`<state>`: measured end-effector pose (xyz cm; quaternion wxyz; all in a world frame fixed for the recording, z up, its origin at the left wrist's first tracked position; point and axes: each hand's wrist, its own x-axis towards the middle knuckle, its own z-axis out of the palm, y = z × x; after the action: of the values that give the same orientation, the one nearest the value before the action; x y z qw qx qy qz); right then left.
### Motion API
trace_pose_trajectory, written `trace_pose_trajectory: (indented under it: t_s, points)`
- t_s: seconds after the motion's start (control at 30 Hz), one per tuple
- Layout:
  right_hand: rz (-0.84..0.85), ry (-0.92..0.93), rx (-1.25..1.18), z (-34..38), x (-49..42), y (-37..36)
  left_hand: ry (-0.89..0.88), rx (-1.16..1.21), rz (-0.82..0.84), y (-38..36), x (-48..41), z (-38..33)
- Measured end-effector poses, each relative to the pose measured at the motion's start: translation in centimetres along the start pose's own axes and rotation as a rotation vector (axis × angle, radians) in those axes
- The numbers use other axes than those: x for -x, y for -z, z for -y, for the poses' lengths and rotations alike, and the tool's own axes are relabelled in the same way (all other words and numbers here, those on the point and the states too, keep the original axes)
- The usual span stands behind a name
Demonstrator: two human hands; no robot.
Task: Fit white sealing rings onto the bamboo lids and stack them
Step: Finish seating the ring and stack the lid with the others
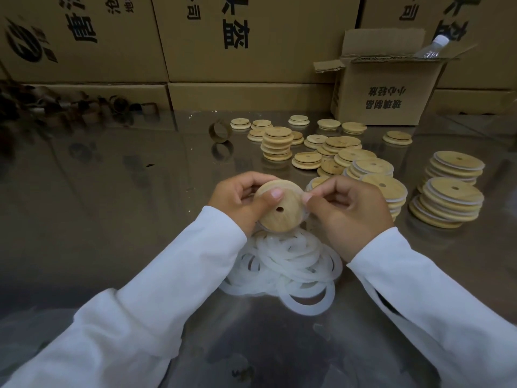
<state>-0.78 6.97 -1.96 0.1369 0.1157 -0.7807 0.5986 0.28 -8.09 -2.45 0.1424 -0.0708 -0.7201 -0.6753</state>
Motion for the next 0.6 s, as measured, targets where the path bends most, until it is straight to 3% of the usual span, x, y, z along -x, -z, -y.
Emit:
trace_pose_trajectory:
  t_s: [0.6]
  points:
    - [0.057,0.032,-0.005,-0.16,0.44,-0.41,0.127,0.165,-0.067,0.40,-0.42,0.27]
